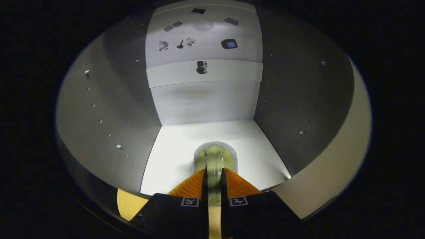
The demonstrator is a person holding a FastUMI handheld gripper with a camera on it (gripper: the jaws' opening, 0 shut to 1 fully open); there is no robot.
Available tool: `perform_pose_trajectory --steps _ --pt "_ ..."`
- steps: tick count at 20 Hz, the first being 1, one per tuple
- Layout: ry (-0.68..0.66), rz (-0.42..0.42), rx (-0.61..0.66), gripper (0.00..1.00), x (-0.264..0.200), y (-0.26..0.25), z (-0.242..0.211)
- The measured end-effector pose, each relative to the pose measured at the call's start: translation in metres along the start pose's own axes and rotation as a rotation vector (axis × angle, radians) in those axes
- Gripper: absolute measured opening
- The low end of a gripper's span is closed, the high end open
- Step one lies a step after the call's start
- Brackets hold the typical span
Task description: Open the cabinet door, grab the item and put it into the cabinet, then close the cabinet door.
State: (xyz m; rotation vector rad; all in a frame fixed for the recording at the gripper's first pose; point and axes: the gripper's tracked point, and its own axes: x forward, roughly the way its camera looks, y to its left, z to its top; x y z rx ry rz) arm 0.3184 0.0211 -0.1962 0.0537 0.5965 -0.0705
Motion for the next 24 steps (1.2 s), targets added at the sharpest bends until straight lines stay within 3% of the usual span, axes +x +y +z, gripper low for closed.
perform_pose_trajectory --steps 7,13,20,24 --pt "0.049 -0.014 0.025 0.18 0.052 0.001 0.012" --pt "0.059 -0.014 0.039 0.29 0.065 0.001 0.013" --pt "0.011 -0.029 0.043 0.97 0.043 -0.013 0.024" --pt "-0.083 -0.021 0.041 0.97 0.014 -0.016 0.043"
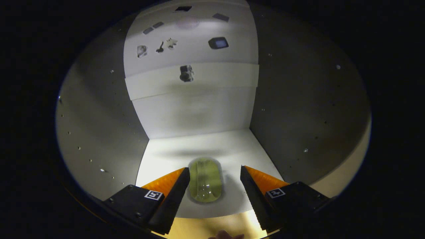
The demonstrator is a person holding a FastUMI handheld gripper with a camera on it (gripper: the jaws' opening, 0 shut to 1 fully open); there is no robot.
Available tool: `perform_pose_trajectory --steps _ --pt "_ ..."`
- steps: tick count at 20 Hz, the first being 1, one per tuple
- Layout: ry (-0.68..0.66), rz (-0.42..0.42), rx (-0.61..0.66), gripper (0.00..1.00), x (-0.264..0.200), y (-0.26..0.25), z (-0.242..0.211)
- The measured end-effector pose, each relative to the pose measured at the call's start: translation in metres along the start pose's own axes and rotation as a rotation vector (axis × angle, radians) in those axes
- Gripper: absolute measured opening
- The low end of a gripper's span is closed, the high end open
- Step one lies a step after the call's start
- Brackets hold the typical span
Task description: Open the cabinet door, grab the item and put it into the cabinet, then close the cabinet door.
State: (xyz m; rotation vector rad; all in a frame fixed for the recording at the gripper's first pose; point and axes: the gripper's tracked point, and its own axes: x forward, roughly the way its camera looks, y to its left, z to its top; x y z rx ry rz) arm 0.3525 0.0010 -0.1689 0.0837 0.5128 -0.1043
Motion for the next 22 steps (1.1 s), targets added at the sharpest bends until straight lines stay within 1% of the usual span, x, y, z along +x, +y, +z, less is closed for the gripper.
perform_pose_trajectory --steps 4,8,11,15,22 --pt "-0.15 0.04 -0.016 0.97 -0.051 0.007 0.029" --pt "-0.332 0.049 -0.046 0.97 -0.118 0.006 0.061" --pt "-0.475 0.034 -0.056 0.97 -0.178 -0.003 0.08" --pt "-0.586 0.035 -0.049 0.97 -0.255 -0.013 0.075" --pt "-0.642 0.009 -0.055 0.98 -0.35 -0.044 0.038"
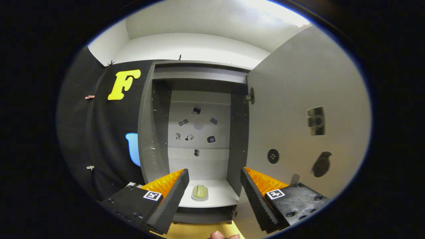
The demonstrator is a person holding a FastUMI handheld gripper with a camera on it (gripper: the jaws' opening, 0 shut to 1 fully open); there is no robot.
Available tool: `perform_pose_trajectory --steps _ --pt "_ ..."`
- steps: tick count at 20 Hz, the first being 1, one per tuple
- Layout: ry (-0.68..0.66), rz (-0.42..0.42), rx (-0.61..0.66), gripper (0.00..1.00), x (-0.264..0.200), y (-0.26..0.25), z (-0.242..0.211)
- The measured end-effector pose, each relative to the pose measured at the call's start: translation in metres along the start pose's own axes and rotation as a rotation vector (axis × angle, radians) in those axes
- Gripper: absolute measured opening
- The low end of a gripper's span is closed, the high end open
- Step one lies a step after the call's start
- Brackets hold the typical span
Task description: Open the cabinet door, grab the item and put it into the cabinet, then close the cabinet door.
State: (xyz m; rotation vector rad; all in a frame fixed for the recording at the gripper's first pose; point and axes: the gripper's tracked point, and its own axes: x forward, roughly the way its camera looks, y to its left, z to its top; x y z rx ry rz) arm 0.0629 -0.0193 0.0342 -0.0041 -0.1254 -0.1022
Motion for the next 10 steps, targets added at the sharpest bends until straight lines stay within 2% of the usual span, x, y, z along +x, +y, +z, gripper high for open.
perform_pose_trajectory --steps 6,10 --pt "-0.012 -0.042 0.006 0.98 -0.068 -0.05 0.013" --pt "-0.044 -0.108 0.018 0.98 -0.113 -0.097 0.03"
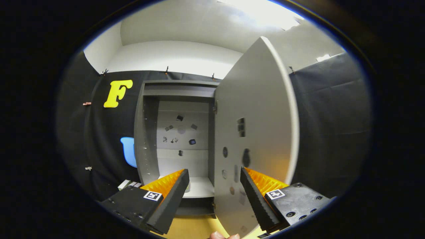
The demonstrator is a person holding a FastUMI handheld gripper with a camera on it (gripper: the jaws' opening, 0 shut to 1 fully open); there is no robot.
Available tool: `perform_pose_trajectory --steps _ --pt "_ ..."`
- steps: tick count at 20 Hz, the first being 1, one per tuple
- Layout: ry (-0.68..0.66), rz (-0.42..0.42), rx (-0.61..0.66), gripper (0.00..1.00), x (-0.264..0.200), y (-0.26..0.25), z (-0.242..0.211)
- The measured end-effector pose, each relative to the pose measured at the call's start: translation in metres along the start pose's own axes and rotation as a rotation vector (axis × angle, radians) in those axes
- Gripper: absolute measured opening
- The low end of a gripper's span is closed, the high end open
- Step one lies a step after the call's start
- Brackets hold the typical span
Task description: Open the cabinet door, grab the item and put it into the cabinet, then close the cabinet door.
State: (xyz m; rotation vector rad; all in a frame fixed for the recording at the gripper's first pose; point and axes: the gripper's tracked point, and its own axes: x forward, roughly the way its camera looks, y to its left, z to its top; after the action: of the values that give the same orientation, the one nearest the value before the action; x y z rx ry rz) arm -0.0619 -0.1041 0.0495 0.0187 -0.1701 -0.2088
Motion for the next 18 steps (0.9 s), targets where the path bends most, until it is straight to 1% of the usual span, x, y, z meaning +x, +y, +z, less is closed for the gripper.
perform_pose_trajectory --steps 5,7,9,12,15,16,18 --pt "-0.06 -0.074 -0.012 0.98 -0.041 -0.051 0.018" --pt "-0.082 -0.127 -0.028 0.98 -0.052 -0.076 0.019" --pt "-0.097 -0.203 -0.067 0.98 -0.056 -0.107 0.018" --pt "-0.062 -0.316 -0.095 0.98 -0.055 -0.15 0.01" --pt "-0.024 -0.432 -0.13 0.98 -0.044 -0.197 -0.004" --pt "-0.005 -0.451 -0.141 0.98 -0.038 -0.205 -0.012" --pt "0.021 -0.457 -0.152 0.98 -0.023 -0.209 -0.023"
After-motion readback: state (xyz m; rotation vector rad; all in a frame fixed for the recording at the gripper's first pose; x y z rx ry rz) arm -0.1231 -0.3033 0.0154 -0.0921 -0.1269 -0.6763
